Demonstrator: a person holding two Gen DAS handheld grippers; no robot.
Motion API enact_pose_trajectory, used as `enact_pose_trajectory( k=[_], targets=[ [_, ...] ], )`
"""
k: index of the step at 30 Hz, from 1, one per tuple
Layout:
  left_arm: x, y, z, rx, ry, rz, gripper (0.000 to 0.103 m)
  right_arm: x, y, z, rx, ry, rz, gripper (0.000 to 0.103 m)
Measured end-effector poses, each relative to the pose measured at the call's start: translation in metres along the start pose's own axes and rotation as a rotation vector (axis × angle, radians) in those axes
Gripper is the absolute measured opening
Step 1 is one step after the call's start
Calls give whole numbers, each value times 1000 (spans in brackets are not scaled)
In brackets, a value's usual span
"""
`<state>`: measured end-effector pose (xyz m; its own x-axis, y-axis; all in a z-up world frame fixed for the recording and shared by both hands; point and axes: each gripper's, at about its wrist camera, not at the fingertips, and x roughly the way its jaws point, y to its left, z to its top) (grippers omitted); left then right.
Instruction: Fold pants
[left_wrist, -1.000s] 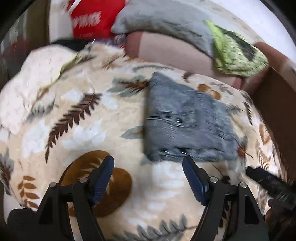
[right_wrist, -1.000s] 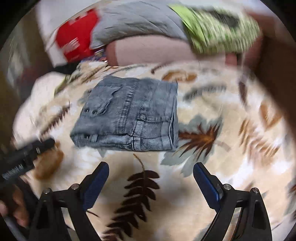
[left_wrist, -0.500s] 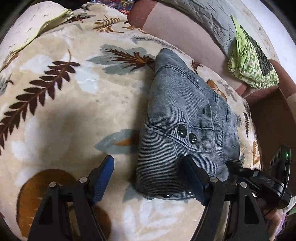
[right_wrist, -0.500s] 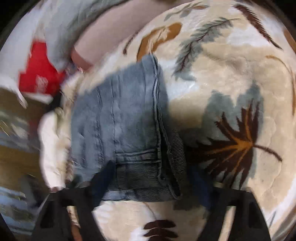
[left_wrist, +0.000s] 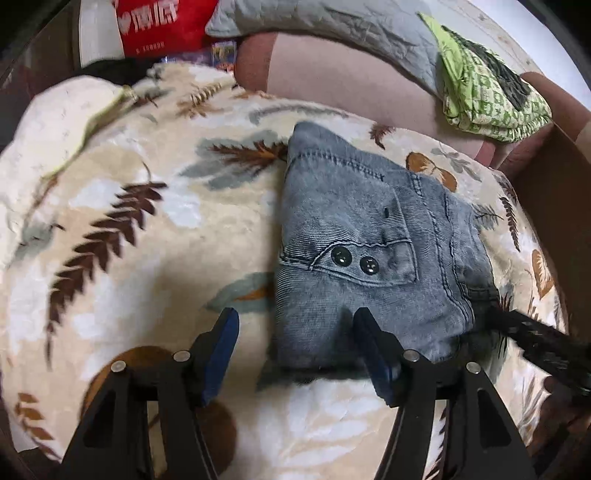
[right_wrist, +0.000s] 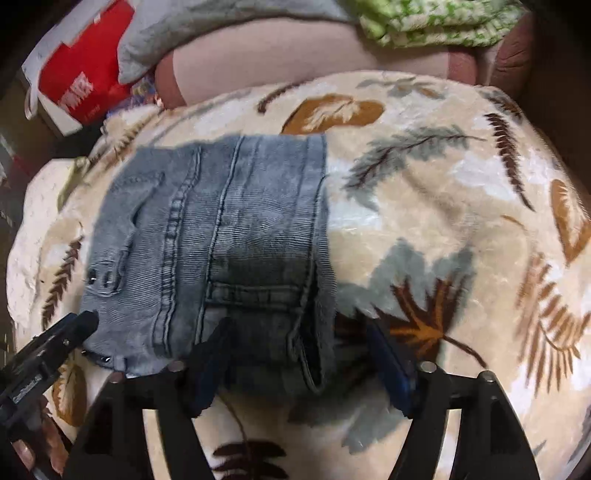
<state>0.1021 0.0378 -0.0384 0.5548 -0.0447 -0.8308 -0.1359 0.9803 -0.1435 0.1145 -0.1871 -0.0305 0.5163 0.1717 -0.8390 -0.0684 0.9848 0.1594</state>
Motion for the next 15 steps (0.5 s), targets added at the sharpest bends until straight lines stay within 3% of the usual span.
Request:
enact_pose_trajectory(
  k=[6,15],
  targets=[
    [-34,0,-22,24,-73,31,67,-53,15,-45,-90,-131,-27,81],
    [-60,-13,-43,50,-115,34,67,-59,47,-88,-206,-201,-73,84]
  ],
)
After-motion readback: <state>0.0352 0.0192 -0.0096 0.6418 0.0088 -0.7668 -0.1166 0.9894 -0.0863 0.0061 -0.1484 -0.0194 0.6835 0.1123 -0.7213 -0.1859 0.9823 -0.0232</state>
